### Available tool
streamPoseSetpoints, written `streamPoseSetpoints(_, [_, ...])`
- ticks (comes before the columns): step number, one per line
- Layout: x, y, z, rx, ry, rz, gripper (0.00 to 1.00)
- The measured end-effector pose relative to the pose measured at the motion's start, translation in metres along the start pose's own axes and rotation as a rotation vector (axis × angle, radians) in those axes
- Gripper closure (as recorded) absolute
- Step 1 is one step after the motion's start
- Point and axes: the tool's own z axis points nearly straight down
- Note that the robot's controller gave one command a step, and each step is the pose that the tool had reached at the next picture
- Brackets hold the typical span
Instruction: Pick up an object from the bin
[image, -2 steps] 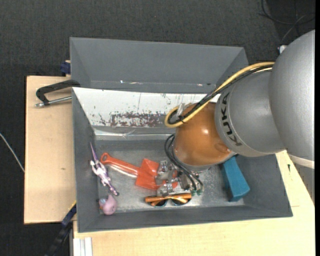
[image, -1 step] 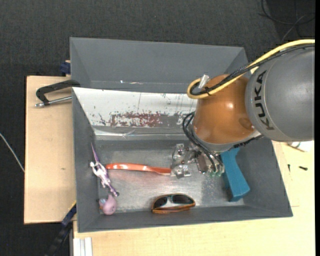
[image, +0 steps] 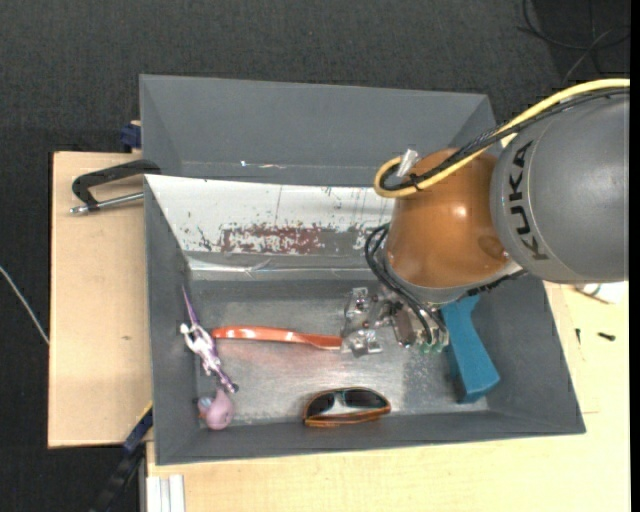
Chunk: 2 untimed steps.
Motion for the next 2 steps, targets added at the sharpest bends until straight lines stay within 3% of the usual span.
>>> streamPoseSetpoints(1, [0.000,0.000,-0.002,0.000,0.002,0.000,1.00])
streamPoseSetpoints(2, [0.001,-0.016,-0.039,-0.001,-0.001,-0.008,1.00])
